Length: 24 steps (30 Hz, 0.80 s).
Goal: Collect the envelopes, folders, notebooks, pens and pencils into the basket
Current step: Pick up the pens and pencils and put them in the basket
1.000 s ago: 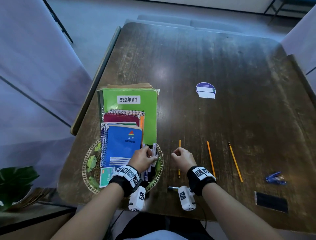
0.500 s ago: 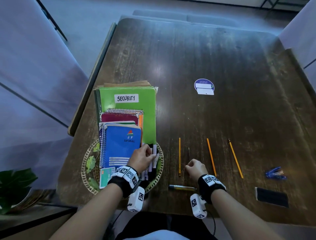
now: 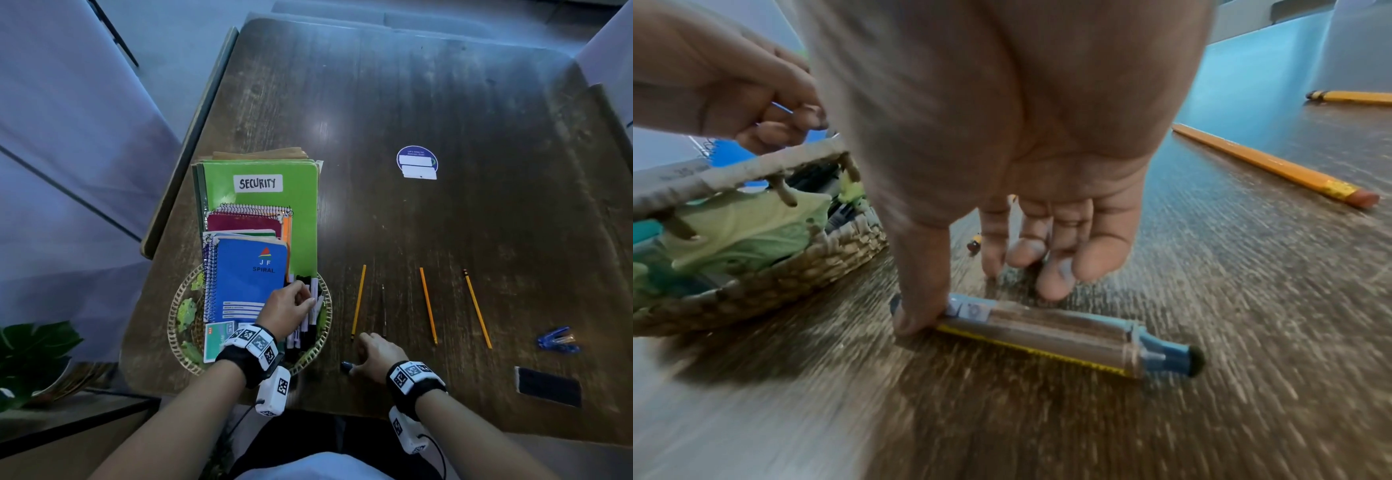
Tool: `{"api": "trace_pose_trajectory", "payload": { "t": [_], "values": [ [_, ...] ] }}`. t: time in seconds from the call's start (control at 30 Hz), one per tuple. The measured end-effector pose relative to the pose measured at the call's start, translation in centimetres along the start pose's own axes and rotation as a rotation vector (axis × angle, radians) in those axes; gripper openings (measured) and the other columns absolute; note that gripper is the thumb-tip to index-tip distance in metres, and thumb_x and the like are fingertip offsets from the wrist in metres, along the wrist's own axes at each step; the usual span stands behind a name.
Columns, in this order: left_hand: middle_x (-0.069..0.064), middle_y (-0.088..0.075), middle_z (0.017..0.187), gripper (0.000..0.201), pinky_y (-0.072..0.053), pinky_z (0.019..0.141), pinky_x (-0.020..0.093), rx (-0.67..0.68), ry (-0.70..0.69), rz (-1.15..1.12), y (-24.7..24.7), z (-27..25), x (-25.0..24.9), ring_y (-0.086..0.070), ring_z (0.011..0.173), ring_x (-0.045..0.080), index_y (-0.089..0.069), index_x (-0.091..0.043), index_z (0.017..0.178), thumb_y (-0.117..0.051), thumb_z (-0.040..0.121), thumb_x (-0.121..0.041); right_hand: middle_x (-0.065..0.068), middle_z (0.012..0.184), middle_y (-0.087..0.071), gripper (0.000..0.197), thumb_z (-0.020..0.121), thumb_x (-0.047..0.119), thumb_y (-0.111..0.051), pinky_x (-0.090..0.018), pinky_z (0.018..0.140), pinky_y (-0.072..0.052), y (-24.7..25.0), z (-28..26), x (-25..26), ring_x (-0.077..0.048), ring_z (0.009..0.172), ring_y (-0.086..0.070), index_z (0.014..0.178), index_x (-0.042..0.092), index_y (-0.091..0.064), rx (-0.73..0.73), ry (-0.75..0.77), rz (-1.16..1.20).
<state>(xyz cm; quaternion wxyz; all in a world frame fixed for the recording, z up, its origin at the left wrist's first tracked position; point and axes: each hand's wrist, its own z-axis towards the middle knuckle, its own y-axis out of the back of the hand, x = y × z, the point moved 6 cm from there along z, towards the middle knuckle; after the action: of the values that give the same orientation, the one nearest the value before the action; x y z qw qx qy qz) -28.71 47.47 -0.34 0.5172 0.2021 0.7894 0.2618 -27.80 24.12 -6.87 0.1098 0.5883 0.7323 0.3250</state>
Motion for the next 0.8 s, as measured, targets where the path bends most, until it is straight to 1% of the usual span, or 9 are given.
{"api": "trace_pose_trajectory", "payload": {
  "t": [0.07, 0.2, 0.33, 0.4, 0.47, 0.53, 0.63, 0.7, 0.8],
  "values": [
    [-0.003, -0.063, 0.077, 0.016, -0.051, 0.069, 0.034, 0.012, -0.013, 0.0, -0.5, -0.1, -0.3, -0.061, 0.076, 0.013, -0.06, -0.019, 0.086, -0.062, 0.095, -0.033, 0.001, 0.127, -0.05, 0.069, 0.08, 0.056, -0.072, -0.035, 0.091, -0.05, 0.0, -0.2, 0.1, -0.02, 0.113, -0.055, 0.135, 0.026, -0.044, 0.002, 0.004, -0.018],
    [-0.004, -0.063, 0.075, 0.018, -0.051, 0.066, 0.032, 0.033, -0.031, -0.004, -1.1, -0.1, -0.3, -0.061, 0.074, 0.012, -0.058, -0.022, 0.082, -0.062, 0.095, -0.034, 0.002, 0.124, -0.051, 0.044, 0.087, 0.048, -0.066, -0.033, 0.087, -0.05, 0.4, -0.1, 0.3, -0.018, 0.107, -0.056, 0.125, 0.028, -0.054, -0.025, 0.025, -0.021],
    [-0.004, -0.064, 0.079, 0.015, -0.053, 0.069, 0.033, 0.04, -0.05, 0.028, -1.6, -0.6, -0.5, -0.061, 0.077, 0.013, -0.06, -0.022, 0.085, -0.062, 0.095, -0.033, 0.0, 0.126, -0.055, 0.04, 0.092, 0.044, -0.063, -0.034, 0.089, -0.053, 1.5, -0.3, 0.3, -0.018, 0.106, -0.059, 0.126, 0.025, -0.055, -0.027, -0.002, 0.069],
    [-0.003, -0.064, 0.08, 0.015, -0.052, 0.07, 0.032, 0.026, -0.053, 0.034, -1.6, -1.0, -0.8, -0.061, 0.079, 0.013, -0.061, -0.02, 0.086, -0.062, 0.095, -0.033, -0.001, 0.119, -0.062, 0.033, 0.094, 0.041, -0.062, -0.034, 0.082, -0.057, 2.6, -0.7, 0.6, -0.018, 0.098, -0.066, 0.122, 0.024, -0.057, -0.071, -0.022, 0.194],
    [-0.003, -0.065, 0.082, 0.014, -0.051, 0.07, 0.029, 0.018, -0.057, 0.027, -1.5, -1.1, -1.1, -0.062, 0.08, 0.012, -0.062, -0.021, 0.087, -0.062, 0.095, -0.033, 0.0, 0.102, -0.067, 0.019, 0.095, 0.038, -0.061, -0.034, 0.071, -0.061, 4.0, -1.1, 1.2, -0.016, 0.081, -0.07, 0.108, 0.025, -0.059, -0.115, -0.006, 0.358],
    [-0.005, -0.066, 0.084, 0.013, -0.053, 0.072, 0.027, 0.026, -0.065, 0.002, -1.5, -1.3, -1.5, -0.063, 0.081, 0.011, -0.065, -0.022, 0.09, -0.063, 0.095, -0.034, 0.001, 0.096, -0.066, 0.016, 0.095, 0.036, -0.061, -0.03, 0.065, -0.058, 5.6, -1.6, 2.2, -0.014, 0.079, -0.069, 0.104, 0.023, -0.06, -0.161, 0.036, 0.475],
    [-0.007, -0.068, 0.091, 0.018, -0.055, 0.076, 0.026, 0.081, -0.094, -0.039, -1.7, -1.6, -2.1, -0.064, 0.085, 0.008, -0.069, -0.02, 0.101, -0.065, 0.093, -0.036, -0.001, 0.095, -0.067, 0.02, 0.095, 0.036, -0.062, -0.034, 0.07, -0.059, 8.1, -2.1, 4.0, -0.016, 0.082, -0.067, 0.102, 0.018, -0.063, -0.27, 0.122, 0.55],
    [-0.009, -0.068, 0.097, 0.024, -0.054, 0.078, 0.023, 0.129, -0.115, -0.059, -1.9, -1.9, -2.6, -0.065, 0.089, 0.005, -0.067, -0.021, 0.11, -0.068, 0.092, -0.036, 0.001, 0.093, -0.069, 0.017, 0.092, 0.035, -0.064, -0.037, 0.075, -0.06, 9.2, -2.2, 5.2, -0.015, 0.083, -0.069, 0.101, 0.02, -0.064, -0.32, 0.172, 0.612],
    [-0.01, -0.067, 0.097, 0.024, -0.051, 0.075, 0.017, 0.117, -0.135, -0.096, -1.7, -2.1, -2.9, -0.063, 0.086, -0.001, -0.062, -0.025, 0.112, -0.07, 0.09, -0.031, 0.002, 0.093, -0.07, 0.015, 0.091, 0.032, -0.066, -0.031, 0.071, -0.059, 10.1, -2.2, 7.0, -0.012, 0.083, -0.069, 0.101, 0.021, -0.064, -0.365, 0.227, 0.696]
  ]
}}
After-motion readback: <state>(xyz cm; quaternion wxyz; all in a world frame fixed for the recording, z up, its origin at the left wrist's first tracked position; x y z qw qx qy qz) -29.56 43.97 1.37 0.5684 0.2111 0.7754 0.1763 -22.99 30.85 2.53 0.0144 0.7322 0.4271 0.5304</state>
